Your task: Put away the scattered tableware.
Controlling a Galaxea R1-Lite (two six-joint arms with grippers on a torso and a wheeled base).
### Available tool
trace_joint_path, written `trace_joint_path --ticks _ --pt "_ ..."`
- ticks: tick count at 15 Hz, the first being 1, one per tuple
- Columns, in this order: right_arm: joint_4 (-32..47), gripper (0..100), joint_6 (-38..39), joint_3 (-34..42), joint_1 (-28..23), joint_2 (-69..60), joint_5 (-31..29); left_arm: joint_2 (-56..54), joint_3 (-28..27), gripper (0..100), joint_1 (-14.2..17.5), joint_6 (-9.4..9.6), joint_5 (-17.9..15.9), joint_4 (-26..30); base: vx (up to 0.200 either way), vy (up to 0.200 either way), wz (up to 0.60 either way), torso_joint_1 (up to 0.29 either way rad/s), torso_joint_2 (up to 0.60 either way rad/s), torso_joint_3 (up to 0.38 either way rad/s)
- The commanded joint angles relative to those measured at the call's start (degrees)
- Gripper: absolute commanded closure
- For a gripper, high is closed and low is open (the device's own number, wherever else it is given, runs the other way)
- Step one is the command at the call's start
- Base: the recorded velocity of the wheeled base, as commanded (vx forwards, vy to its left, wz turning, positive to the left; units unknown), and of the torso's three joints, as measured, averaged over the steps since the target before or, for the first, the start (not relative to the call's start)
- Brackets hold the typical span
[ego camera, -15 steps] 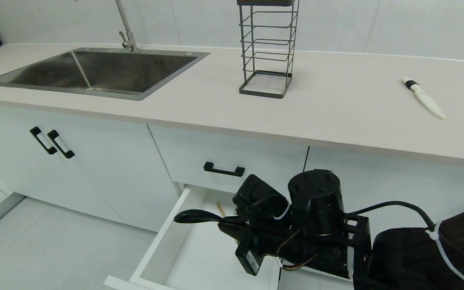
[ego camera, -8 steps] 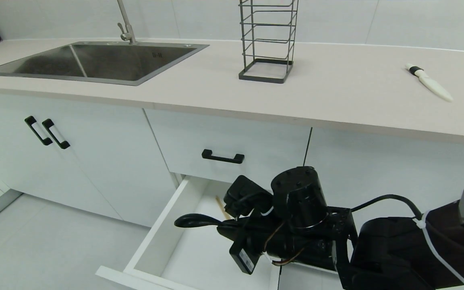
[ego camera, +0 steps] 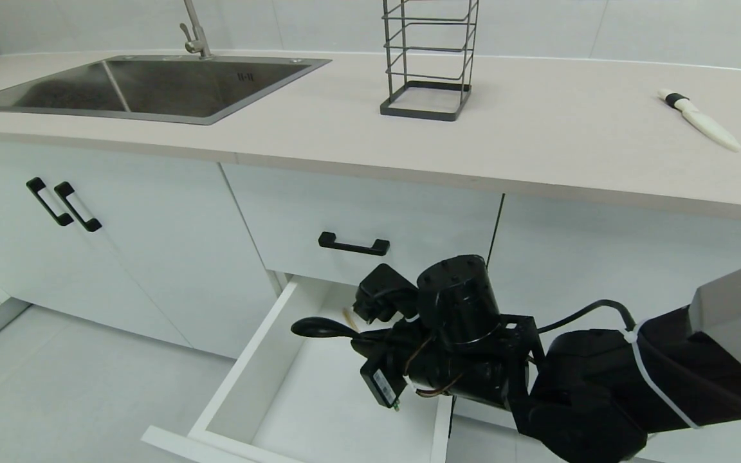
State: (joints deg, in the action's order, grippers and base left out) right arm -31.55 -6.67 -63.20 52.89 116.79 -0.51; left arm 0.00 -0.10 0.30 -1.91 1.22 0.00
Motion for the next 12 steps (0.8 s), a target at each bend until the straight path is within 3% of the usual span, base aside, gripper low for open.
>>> trace_joint_path --ticks 1,12 --pt "2.9 100 0.16 -3.34 -0.78 2.57 -0.81 0.0 0.01 0 0.05 -0.02 0.01 0.0 0.0 0.0 0.0 0.0 0.0 0.0" --pt "4.83 100 0.08 -10.28 -2.71 7.14 -3.79 0.0 0.01 0 0.05 -0.02 0.01 0.0 0.0 0.0 0.0 0.0 0.0 0.0"
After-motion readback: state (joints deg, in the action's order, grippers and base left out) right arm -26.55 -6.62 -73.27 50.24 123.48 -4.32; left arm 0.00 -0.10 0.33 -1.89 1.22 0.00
